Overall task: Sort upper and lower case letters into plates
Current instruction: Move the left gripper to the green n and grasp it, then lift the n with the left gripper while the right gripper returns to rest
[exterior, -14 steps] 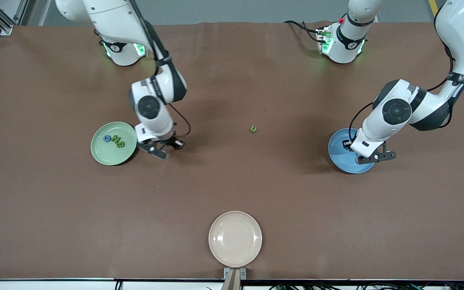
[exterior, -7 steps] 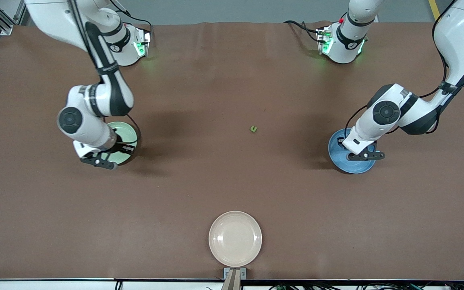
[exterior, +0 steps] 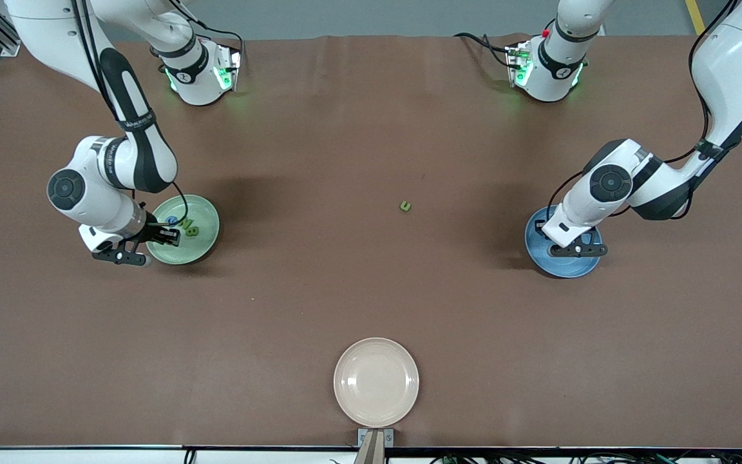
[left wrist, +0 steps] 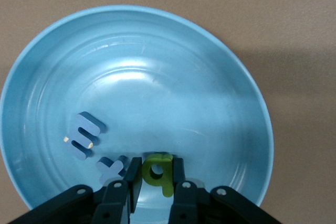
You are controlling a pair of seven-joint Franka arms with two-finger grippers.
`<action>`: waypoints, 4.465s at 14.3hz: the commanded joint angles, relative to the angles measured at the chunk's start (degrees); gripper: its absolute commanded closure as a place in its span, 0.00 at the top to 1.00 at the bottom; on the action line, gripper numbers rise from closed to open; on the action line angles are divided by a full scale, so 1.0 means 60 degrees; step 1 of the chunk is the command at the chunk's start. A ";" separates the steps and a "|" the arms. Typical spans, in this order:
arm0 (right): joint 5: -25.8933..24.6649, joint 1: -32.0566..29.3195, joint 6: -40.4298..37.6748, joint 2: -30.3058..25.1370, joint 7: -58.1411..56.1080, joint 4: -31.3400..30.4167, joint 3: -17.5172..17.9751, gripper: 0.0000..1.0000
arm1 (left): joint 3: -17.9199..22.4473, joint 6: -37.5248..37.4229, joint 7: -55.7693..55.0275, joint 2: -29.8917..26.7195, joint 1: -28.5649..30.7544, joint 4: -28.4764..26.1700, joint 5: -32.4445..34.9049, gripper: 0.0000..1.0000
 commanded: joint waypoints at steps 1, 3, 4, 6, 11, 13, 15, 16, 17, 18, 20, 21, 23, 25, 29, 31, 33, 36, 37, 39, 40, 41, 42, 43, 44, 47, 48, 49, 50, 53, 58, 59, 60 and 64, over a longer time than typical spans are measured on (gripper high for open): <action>0.0025 -0.0232 0.0255 -0.0082 -0.0262 -0.0290 0.0193 0.00 | -0.0306 0.0113 -0.0238 -0.0199 0.0002 0.0105 0.0216 1.00; 0.0040 -0.0232 0.0444 0.0079 -0.0248 -0.0275 0.0193 0.02 | -0.0804 -0.0003 -0.0253 -0.0214 -0.0013 0.0485 0.0143 1.00; 0.0054 -0.0232 0.0474 0.0182 -0.0248 -0.0246 0.0193 0.04 | -0.1053 -0.0106 -0.0253 -0.0214 -0.0042 0.0632 0.0114 1.00; 0.0098 -0.0232 0.0373 0.0271 -0.0204 -0.0173 0.0208 0.27 | -0.1435 -0.0529 -0.0311 -0.0213 -0.0478 0.0983 0.0040 1.00; 0.0113 -0.0218 0.0226 0.0242 -0.0145 -0.0027 0.0193 1.00 | -0.1363 -0.0999 -0.1551 -0.0170 -0.2704 0.1804 -0.1246 1.00; 0.0113 -0.0159 -0.0255 0.0198 -0.0130 0.0221 0.0193 1.00 | -0.1217 -0.1030 -0.1806 -0.0126 -0.3525 0.1951 -0.1484 1.00; 0.0113 -0.0159 -0.1103 0.0139 -0.0130 0.0732 0.0193 1.00 | -0.0852 -0.1000 -0.1762 -0.0082 -0.4446 0.1981 -0.1512 1.00; 0.0113 -0.0159 -0.1427 0.0139 -0.0130 0.0982 0.0193 1.00 | -0.0589 -0.0942 -0.1776 -0.0067 -0.5002 0.1966 -0.1513 1.00; 0.0113 -0.0145 -0.1618 0.0139 -0.0130 0.1144 0.0193 1.00 | -0.0253 -0.0912 -0.1805 -0.0053 -0.5632 0.1966 -0.1513 1.00; 0.0113 -0.0144 -0.1620 0.0153 -0.0116 0.1160 0.0193 1.00 | 0.0012 -0.0840 -0.1806 -0.0009 -0.6102 0.1952 -0.1513 1.00; 0.0113 -0.0144 -0.1635 0.0154 -0.0116 0.1160 0.0193 1.00 | 0.0437 -0.0344 -0.1733 0.0079 -0.6908 0.1879 -0.1440 1.00; 0.0113 -0.0159 -0.1620 0.0139 -0.0116 0.1160 0.0193 1.00 | 0.0642 0.0036 -0.1718 0.0123 -0.7173 0.1864 -0.1367 1.00; 0.0113 -0.0159 -0.1620 0.0154 -0.0116 0.1160 0.0193 1.00 | 0.1066 0.0667 -0.1485 0.0152 -0.7686 0.1864 -0.1366 1.00; 0.0113 -0.0159 -0.1620 0.0154 -0.0116 0.1160 0.0193 1.00 | 0.1637 0.1369 -0.1090 0.0269 -0.8199 0.1864 -0.1308 1.00; 0.0113 -0.0144 -0.1650 0.0125 -0.0116 0.1160 0.0193 1.00 | 0.2152 0.1607 -0.0956 0.0415 -0.8742 0.1907 -0.1308 0.95; 0.0113 -0.0115 -0.1664 0.0023 -0.0116 0.1175 0.0193 1.00 | 0.2270 0.1709 -0.0825 0.0519 -0.8889 0.1981 -0.1235 0.91; 0.0113 -0.0086 -0.1824 -0.0037 -0.0101 0.1204 0.0193 1.00 | 0.2285 0.1871 -0.0810 0.0548 -0.8919 0.1966 -0.1234 0.86; 0.0098 0.0045 -0.2483 -0.0037 0.0410 0.1613 0.0222 1.00 | 0.2621 0.1929 -0.0824 0.0592 -0.9226 0.1981 -0.1234 0.79; 0.0098 0.0133 -0.2673 -0.0037 0.0542 0.1730 0.0208 1.00 | 0.2723 0.2075 -0.0824 0.0592 -0.9285 0.1981 -0.1234 0.77; 0.0084 0.0236 -0.3069 -0.0037 0.0966 0.2023 0.0222 1.00 | 0.2754 0.2120 -0.0839 0.0592 -0.9285 0.1981 -0.1234 0.71; 0.0084 0.0381 -0.3230 -0.0037 0.1171 0.2155 0.0223 1.00 | 0.2754 0.2120 -0.0853 0.0592 -0.9285 0.1981 -0.1234 0.69; 0.0069 0.0557 -0.3348 -0.0037 0.1521 0.2243 0.0208 1.00 | 0.2754 0.2120 -0.0883 0.0578 -0.9285 0.1981 -0.1234 0.65; 0.0055 0.0733 -0.3392 -0.0037 0.1873 0.2288 0.0208 1.00 | 0.2754 0.2120 -0.0897 0.0577 -0.9285 0.1981 -0.1234 0.61; 0.0040 0.0894 -0.3393 -0.0037 0.2181 0.2302 0.0208 1.00 | 0.2754 0.2120 -0.0912 0.0577 -0.9271 0.1981 -0.1234 0.57; 0.0025 0.1070 -0.3393 -0.0066 0.2445 0.2303 0.0208 1.00 | 0.2754 0.2120 -0.0912 0.0563 -0.9271 0.1981 -0.1234 0.53; -0.0077 0.1174 -0.3785 -0.0402 0.2419 0.2666 0.0179 1.00 | 0.2768 0.2120 -0.0912 0.0563 -0.9227 0.1995 -0.1249 0.44; -0.0454 0.1116 -0.4383 -0.0490 0.2259 0.3075 0.0179 1.00 | 0.2768 0.2120 -0.0912 0.0563 -0.9227 0.2054 -0.1264 0.42; -0.0908 0.1072 -0.5114 -0.0520 0.2040 0.3674 0.0164 1.00 | 0.2768 0.2120 -0.0927 0.0577 -0.9241 0.2069 -0.1278 0.38; -0.1188 0.0941 -0.5933 -0.0506 0.1834 0.4390 0.0164 1.00 | 0.2768 0.2120 -0.0927 0.0577 -0.9241 0.2112 -0.1293 0.34; -0.1264 0.0167 -0.7330 -0.0447 0.0213 0.5858 0.0179 1.00 | 0.2768 0.2106 -0.0912 0.0534 -0.9183 0.2127 -0.1337 0.21; -0.1279 -0.1138 -0.7685 -0.0462 -0.1462 0.6653 0.0164 1.00 | 0.2724 0.1959 -0.0912 0.0183 -0.8877 0.2113 -0.1556 0.08; -0.1293 -0.1300 -0.7830 -0.0476 -0.1652 0.6653 0.0164 1.00 | 0.2666 0.1814 -0.0898 -0.0021 -0.8687 0.2113 -0.1629 0.08; -0.1293 -0.1476 -0.7991 -0.0505 -0.1639 0.6711 0.0164 1.00 | 0.2521 0.1682 -0.0854 -0.0299 -0.8467 0.2127 -0.1775 0.07; -0.1293 -0.1668 -0.9262 -0.0476 -0.0528 0.7808 0.0179 1.00 | 0.1804 0.1257 -0.0795 -0.1004 -0.6743 0.2127 -0.2274 0.06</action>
